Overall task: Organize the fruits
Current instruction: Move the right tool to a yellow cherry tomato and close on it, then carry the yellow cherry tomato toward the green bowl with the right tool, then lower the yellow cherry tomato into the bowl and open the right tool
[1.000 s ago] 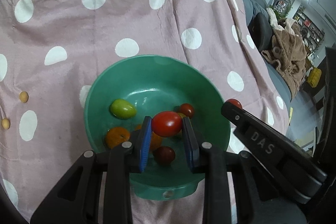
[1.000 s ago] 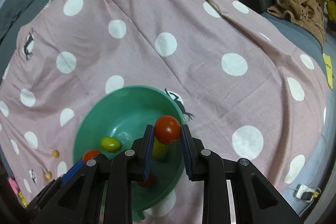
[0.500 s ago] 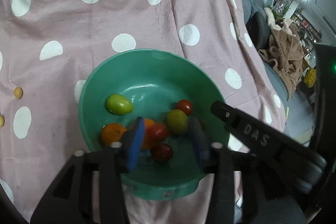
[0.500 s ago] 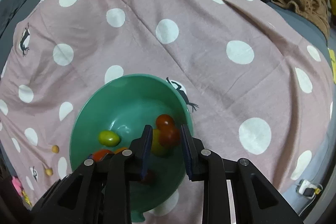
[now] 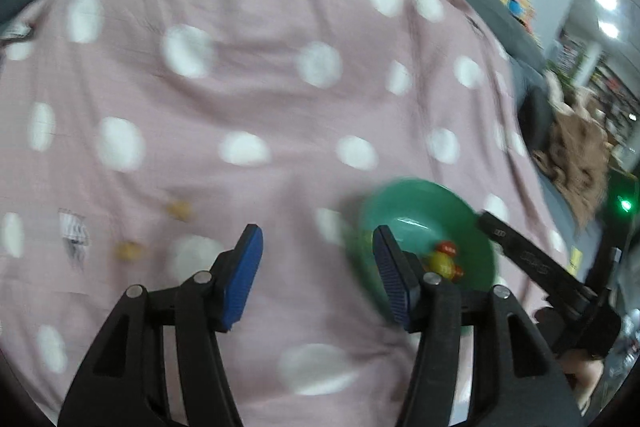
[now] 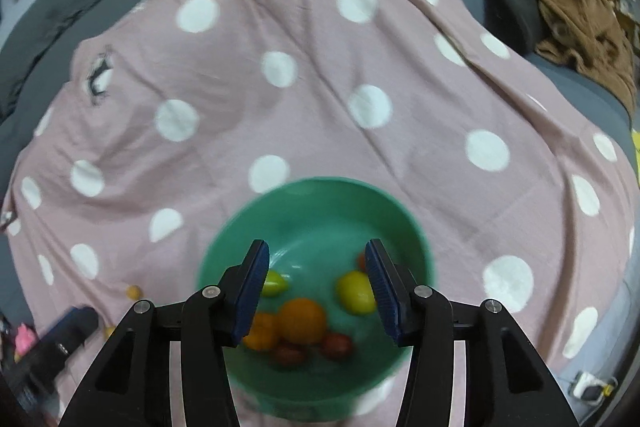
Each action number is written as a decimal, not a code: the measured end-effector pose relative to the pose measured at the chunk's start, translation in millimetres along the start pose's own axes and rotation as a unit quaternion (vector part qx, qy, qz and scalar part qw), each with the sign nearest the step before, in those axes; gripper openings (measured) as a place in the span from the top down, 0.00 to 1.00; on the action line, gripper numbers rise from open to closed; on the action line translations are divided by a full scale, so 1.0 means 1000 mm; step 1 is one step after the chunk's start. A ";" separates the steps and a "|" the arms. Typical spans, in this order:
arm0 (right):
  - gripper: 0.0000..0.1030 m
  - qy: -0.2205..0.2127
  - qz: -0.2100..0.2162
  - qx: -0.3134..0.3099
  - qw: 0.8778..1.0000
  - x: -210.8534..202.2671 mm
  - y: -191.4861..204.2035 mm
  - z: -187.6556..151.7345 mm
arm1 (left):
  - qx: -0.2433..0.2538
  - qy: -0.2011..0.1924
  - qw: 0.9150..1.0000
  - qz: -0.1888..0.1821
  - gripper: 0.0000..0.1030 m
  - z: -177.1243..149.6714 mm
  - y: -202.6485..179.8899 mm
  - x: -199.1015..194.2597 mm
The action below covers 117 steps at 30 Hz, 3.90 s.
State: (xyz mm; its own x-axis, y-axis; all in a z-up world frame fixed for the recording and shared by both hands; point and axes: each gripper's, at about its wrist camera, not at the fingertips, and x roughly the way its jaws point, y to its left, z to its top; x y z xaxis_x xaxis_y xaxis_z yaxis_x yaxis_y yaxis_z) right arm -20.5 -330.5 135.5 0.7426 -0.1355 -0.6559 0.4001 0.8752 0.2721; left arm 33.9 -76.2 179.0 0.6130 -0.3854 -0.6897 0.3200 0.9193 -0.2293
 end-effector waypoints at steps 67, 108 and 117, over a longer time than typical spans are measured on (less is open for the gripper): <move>0.74 0.252 0.151 -0.139 0.946 0.174 0.249 -0.088 | -0.158 0.130 0.976 0.075 0.74 -0.016 0.188 0.110; 0.74 0.027 0.064 -0.046 0.997 -0.007 0.050 0.000 | -0.008 0.021 1.000 -0.004 0.74 -0.004 -0.016 0.032; 0.74 0.020 0.003 -0.012 1.000 -0.004 -0.008 0.010 | 0.044 0.045 0.998 -0.027 0.74 -0.012 -0.079 0.066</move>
State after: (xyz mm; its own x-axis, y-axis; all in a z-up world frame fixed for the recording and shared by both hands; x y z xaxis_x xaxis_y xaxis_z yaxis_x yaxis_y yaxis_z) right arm -21.7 -341.7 143.2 0.7228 -0.1112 -0.6820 0.3814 0.8873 0.2595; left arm 40.1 -173.3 143.7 0.5263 -0.4225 -0.7379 0.4165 0.8847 -0.2095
